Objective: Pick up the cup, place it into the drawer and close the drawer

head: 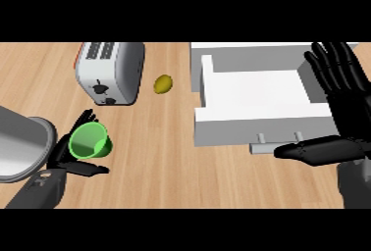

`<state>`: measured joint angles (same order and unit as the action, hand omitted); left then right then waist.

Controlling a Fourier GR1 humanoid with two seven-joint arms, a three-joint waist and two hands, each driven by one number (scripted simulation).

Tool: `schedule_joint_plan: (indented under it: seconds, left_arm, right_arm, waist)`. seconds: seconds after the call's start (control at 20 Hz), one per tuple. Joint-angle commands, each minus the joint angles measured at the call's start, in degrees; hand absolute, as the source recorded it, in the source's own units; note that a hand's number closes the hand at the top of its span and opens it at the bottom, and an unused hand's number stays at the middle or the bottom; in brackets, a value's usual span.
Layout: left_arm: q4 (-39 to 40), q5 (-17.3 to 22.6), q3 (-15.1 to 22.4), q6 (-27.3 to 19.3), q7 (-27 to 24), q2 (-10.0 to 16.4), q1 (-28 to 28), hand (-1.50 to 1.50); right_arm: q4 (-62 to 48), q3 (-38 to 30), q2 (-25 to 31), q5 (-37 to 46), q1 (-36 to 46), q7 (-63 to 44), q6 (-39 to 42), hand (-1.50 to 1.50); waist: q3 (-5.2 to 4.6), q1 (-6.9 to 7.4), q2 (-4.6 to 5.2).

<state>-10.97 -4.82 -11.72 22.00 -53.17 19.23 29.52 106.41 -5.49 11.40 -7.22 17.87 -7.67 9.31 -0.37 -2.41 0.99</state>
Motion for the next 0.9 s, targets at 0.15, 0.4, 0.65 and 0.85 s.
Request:
schedule_joint_plan:
  seconds: [0.15,0.4,0.65,0.85]
  left_arm:
    - [0.47,0.86,0.22,14.62,-3.71,-0.39,1.53,-1.50]
    - [-3.69,-0.22,1.08,5.58,-11.00,-4.07,0.63,1.50]
    - [-5.38,-0.66,-0.42,-7.64,-16.63,-3.48,-1.52,1.50]
    - [-5.44,4.25,-4.18,-1.24,-15.39,-5.16,1.93,1.50]
  right_arm:
    - [-2.78,-1.84,1.25,-1.02,0.46,2.29,1.60,-1.50]
    - [-2.99,-0.81,1.22,0.02,1.26,0.61,1.11,-1.50]
    - [0.70,-0.11,0.89,0.07,0.43,-1.38,0.42,-1.50]
    - [-1.11,-2.09,1.36,-0.86,-1.42,2.17,1.64,-1.50]
  waist:
    - [0.05,0.46,0.00]
    - [-0.02,0.44,0.05]
    - [-0.04,0.06,-0.18]
    - [0.03,-0.10,-0.07]
